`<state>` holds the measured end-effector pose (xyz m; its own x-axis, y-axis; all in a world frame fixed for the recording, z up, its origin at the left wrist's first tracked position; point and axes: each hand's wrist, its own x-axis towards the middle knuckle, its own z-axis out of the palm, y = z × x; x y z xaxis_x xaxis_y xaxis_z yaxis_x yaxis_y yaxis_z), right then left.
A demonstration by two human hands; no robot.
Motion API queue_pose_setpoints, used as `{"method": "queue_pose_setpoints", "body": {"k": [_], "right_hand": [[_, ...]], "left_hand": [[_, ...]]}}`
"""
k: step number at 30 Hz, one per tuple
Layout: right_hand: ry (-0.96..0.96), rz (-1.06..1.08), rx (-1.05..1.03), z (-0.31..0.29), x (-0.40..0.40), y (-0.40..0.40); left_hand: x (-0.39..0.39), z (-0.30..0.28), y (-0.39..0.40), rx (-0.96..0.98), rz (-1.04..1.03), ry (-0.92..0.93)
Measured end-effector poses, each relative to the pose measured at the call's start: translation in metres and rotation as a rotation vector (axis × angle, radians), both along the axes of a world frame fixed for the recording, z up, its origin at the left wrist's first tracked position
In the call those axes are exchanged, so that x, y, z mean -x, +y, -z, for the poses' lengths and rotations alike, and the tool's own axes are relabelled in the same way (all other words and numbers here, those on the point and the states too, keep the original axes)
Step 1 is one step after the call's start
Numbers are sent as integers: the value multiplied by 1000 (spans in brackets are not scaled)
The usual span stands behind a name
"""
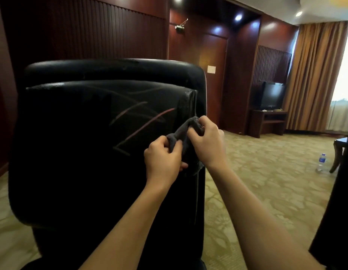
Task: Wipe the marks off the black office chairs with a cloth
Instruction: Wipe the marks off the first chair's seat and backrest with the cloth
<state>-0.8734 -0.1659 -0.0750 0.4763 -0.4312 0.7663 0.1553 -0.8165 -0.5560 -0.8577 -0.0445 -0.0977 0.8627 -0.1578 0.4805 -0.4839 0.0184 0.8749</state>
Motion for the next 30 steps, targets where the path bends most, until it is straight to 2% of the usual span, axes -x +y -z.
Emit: {"method": "queue_pose_setpoints", "body": {"k": [6, 12, 15, 19, 22, 25, 30], "right_hand": [[-80, -60, -144, 80, 28, 22], [15, -65, -204, 167, 59, 35], [74, -36, -174, 153, 65, 32], [-72, -75, -86, 51, 53, 28], [-53, -12, -10, -3, 34, 16], [22, -27, 6, 19, 20, 7], [-149, 5, 18, 105, 24, 15]], "left_hand": [[22, 71, 6, -34, -95, 20], [38, 148, 21, -137, -45, 215], [38, 136, 27, -93, -18, 190], [16, 59, 19, 43, -60, 1], [1, 2, 11, 92, -8, 23], [-7, 2, 13, 23, 34, 85], [7, 79, 15, -10, -74, -33]]}}
